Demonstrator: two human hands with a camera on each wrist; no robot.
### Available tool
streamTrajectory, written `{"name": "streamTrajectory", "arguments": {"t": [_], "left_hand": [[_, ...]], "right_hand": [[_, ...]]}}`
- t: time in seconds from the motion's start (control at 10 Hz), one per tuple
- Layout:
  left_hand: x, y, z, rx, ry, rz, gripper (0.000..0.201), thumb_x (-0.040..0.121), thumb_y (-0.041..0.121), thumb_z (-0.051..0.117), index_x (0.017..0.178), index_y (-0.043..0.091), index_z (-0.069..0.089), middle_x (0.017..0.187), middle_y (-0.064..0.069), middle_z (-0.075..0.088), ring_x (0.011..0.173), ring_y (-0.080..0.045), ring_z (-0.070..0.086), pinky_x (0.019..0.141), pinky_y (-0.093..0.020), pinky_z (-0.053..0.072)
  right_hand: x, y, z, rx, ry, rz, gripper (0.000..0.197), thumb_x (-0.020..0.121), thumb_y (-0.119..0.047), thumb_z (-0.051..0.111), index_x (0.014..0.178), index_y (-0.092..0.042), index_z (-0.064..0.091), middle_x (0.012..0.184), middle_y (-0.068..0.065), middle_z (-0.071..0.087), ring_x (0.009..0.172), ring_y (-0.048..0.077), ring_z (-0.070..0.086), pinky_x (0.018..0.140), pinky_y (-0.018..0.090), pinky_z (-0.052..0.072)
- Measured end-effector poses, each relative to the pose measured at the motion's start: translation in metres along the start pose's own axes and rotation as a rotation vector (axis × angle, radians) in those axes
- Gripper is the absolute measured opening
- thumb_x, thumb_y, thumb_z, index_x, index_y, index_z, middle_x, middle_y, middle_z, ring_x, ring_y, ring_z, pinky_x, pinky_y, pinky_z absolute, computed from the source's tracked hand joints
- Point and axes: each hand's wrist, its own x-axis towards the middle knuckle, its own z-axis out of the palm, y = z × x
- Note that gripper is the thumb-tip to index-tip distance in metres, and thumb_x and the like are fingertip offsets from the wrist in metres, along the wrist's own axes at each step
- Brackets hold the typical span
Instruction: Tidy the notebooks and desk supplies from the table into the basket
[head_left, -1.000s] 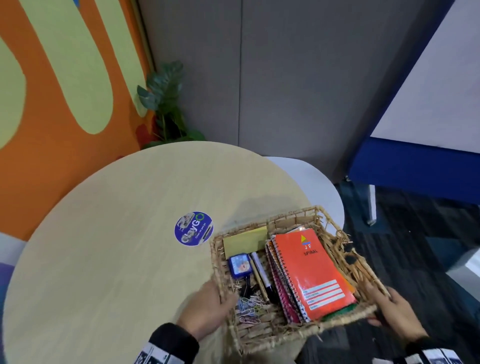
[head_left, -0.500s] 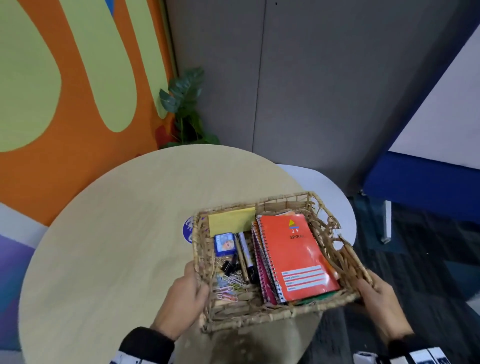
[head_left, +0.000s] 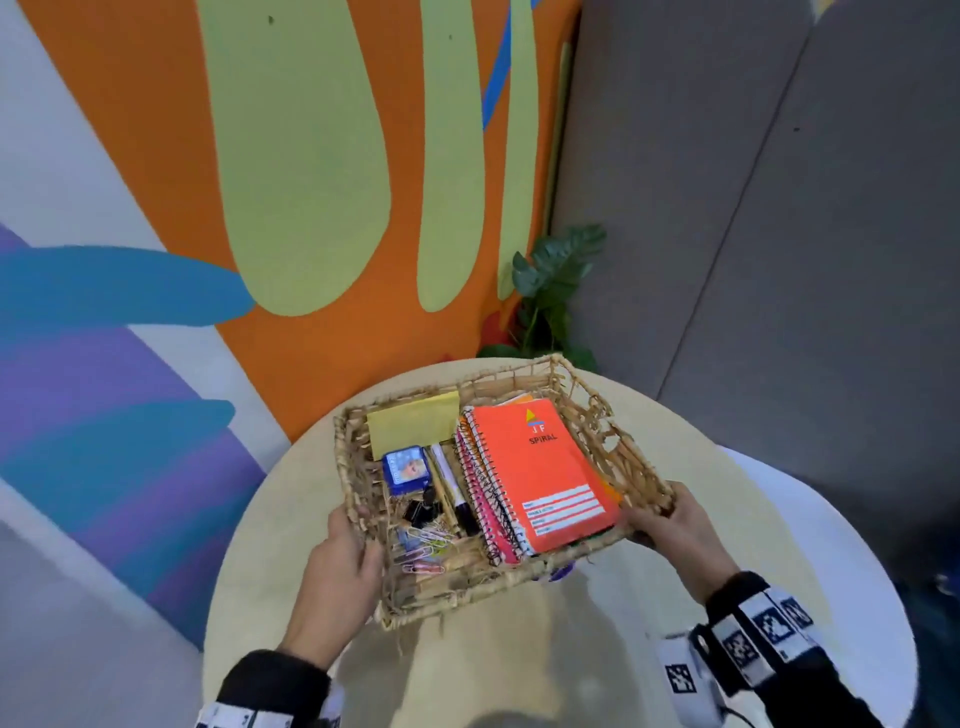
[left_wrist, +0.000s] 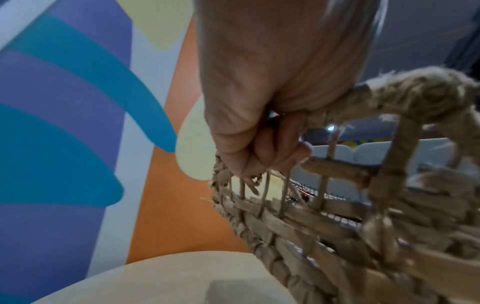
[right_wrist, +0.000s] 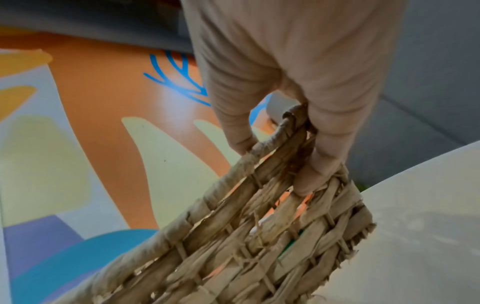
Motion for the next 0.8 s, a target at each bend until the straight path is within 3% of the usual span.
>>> {"name": "streamTrajectory", "arguments": {"t": [0.1, 0.2, 0.3, 0.4, 0.5, 0.6, 0.7, 0.8], "left_hand": [[0.023, -0.015, -0.007, -0.02, 0.094, -0.088, 0.013, 0.099, 0.003, 0.046, 0.105, 0.01, 0.036, 0.068, -0.003, 0.054, 0.061, -0.025, 0.049, 0.047, -0.023, 0.031], [0.048, -0.032, -0.008, -0.051, 0.149, -0.173, 0.009, 0.1, 0.004, 0.045, 0.103, 0.006, 0.036, 0.078, -0.011, 0.056, 0.069, -0.028, 0.051, 0.053, -0.034, 0.033], [0.074, -0.051, -0.001, -0.087, 0.202, -0.267, 0.016, 0.099, 0.003, 0.045, 0.113, -0.001, 0.04, 0.09, -0.016, 0.058, 0.076, -0.03, 0.052, 0.063, -0.036, 0.037], [0.094, -0.064, 0.004, -0.116, 0.211, -0.328, 0.026, 0.1, 0.005, 0.044, 0.125, -0.002, 0.039, 0.097, -0.016, 0.059, 0.081, -0.03, 0.055, 0.068, -0.036, 0.04], [0.114, -0.078, 0.012, -0.132, 0.22, -0.398, 0.029, 0.101, 0.006, 0.044, 0.127, -0.003, 0.038, 0.098, -0.019, 0.06, 0.081, -0.03, 0.054, 0.069, -0.036, 0.04], [0.128, -0.089, 0.017, -0.127, 0.199, -0.47, 0.026, 0.1, 0.008, 0.045, 0.124, -0.001, 0.038, 0.103, -0.024, 0.064, 0.083, -0.032, 0.056, 0.071, -0.037, 0.043], [0.138, -0.097, 0.02, -0.115, 0.154, -0.526, 0.022, 0.101, 0.012, 0.045, 0.118, 0.0, 0.039, 0.115, -0.032, 0.064, 0.093, -0.038, 0.06, 0.074, -0.04, 0.043], [0.14, -0.095, 0.011, -0.114, 0.11, -0.517, 0.025, 0.104, 0.025, 0.041, 0.119, 0.004, 0.04, 0.126, -0.033, 0.061, 0.095, -0.034, 0.057, 0.081, -0.04, 0.042]], "right_hand": [[0.054, -0.014, 0.046, -0.033, -0.073, 0.009, 0.038, 0.076, 0.006, 0.068, 0.106, -0.005, 0.048, 0.098, 0.017, 0.061, 0.079, 0.024, 0.062, 0.062, 0.028, 0.06], [0.105, -0.019, 0.093, -0.097, -0.117, 0.025, 0.046, 0.07, 0.003, 0.072, 0.109, -0.004, 0.048, 0.104, 0.022, 0.063, 0.084, 0.028, 0.063, 0.071, 0.04, 0.06], [0.156, -0.015, 0.133, -0.198, -0.131, 0.023, 0.058, 0.052, -0.018, 0.077, 0.104, -0.011, 0.052, 0.103, 0.018, 0.066, 0.089, 0.028, 0.067, 0.076, 0.05, 0.06], [0.193, -0.017, 0.168, -0.312, -0.156, 0.017, 0.063, 0.049, -0.027, 0.077, 0.104, -0.013, 0.051, 0.101, 0.013, 0.065, 0.09, 0.029, 0.068, 0.075, 0.049, 0.06], [0.218, -0.018, 0.196, -0.386, -0.195, 0.023, 0.049, 0.066, -0.009, 0.073, 0.109, -0.007, 0.049, 0.103, 0.016, 0.063, 0.092, 0.032, 0.067, 0.075, 0.049, 0.06], [0.237, -0.009, 0.213, -0.466, -0.196, 0.033, 0.045, 0.065, -0.007, 0.067, 0.106, -0.007, 0.05, 0.104, 0.017, 0.064, 0.092, 0.032, 0.066, 0.074, 0.049, 0.06], [0.25, -0.001, 0.223, -0.526, -0.219, 0.01, 0.041, 0.07, -0.01, 0.067, 0.108, -0.008, 0.05, 0.11, 0.018, 0.063, 0.096, 0.032, 0.065, 0.079, 0.05, 0.058], [0.238, -0.027, 0.222, -0.691, -0.219, -0.03, 0.049, 0.083, -0.022, 0.064, 0.125, -0.005, 0.045, 0.128, 0.019, 0.053, 0.112, 0.032, 0.057, 0.095, 0.043, 0.052]]}}
